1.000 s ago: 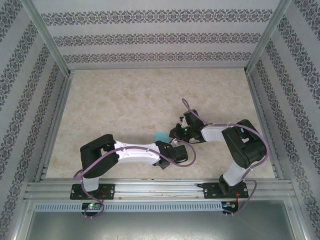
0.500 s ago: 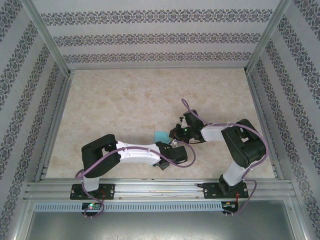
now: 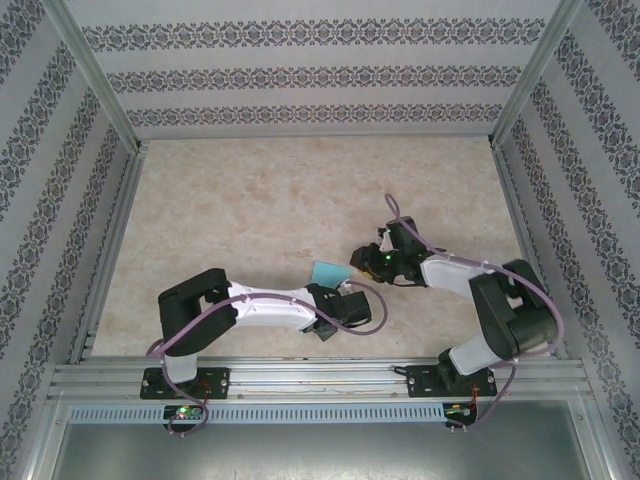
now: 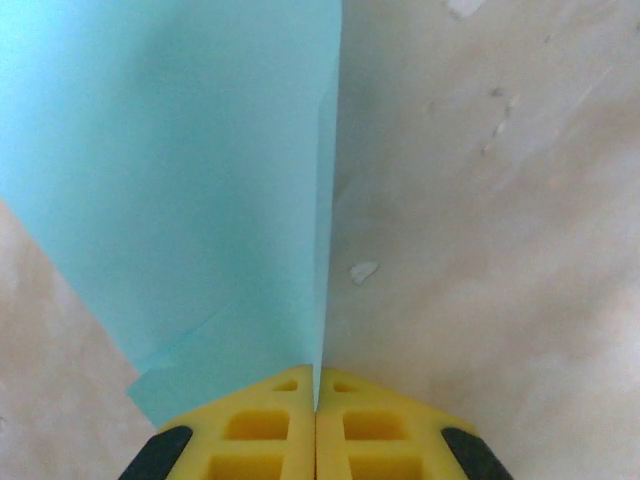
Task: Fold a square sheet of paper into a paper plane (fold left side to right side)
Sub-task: Fold the wing for the fifth time at the center of the table.
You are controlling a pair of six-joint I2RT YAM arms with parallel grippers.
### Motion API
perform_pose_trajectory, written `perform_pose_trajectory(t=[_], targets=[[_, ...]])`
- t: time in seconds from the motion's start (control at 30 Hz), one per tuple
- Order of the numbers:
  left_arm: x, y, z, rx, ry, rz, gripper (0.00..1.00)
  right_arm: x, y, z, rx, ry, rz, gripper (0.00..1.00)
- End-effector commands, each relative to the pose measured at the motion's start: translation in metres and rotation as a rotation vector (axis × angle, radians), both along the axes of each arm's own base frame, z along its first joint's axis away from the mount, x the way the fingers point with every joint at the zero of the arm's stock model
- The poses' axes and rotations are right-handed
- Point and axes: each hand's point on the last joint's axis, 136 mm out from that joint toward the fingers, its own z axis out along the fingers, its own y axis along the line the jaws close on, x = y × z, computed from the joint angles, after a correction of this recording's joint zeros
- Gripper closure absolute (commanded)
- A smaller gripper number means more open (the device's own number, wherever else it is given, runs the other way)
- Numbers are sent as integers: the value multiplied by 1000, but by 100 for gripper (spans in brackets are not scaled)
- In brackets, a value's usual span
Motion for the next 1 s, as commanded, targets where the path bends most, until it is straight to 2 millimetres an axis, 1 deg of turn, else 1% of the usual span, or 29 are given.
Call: perform_pose_trajectory(t=[0.0,0.07,0.13,0.2,0.3,0.4,0.5,0.63,0.73,0.87,0.97], targets=[[2,0,14,-126,48,49,95,-3,-33,9,-74,-57,-47,53],[4,-1,18,-199,87,71,95,-5,-47,16,-85,-93,-68,51],[4,-2,20,-264,134,92,96,-9,-55,20,-89,-119,-76,50],[5,-4,23,-332,175,117,96,-12,-56,22,-90,-143,-64,49],[9,-5,29,-455,232,168,97,-15,-50,22,-75,-168,-37,49],[14,-8,37,-617,282,228,97,-17,-39,18,-75,-179,-3,48],[18,-9,37,-754,336,293,97,-17,-28,17,-73,-189,28,48],[23,-6,33,-827,365,347,96,-15,-11,17,-54,-198,76,48],[27,-7,31,-898,404,380,96,-16,3,14,-38,-187,103,48],[32,-7,29,-983,441,422,96,-15,23,11,0,-192,88,50],[36,-6,31,-1047,444,437,96,-13,36,10,3,-202,88,51]])
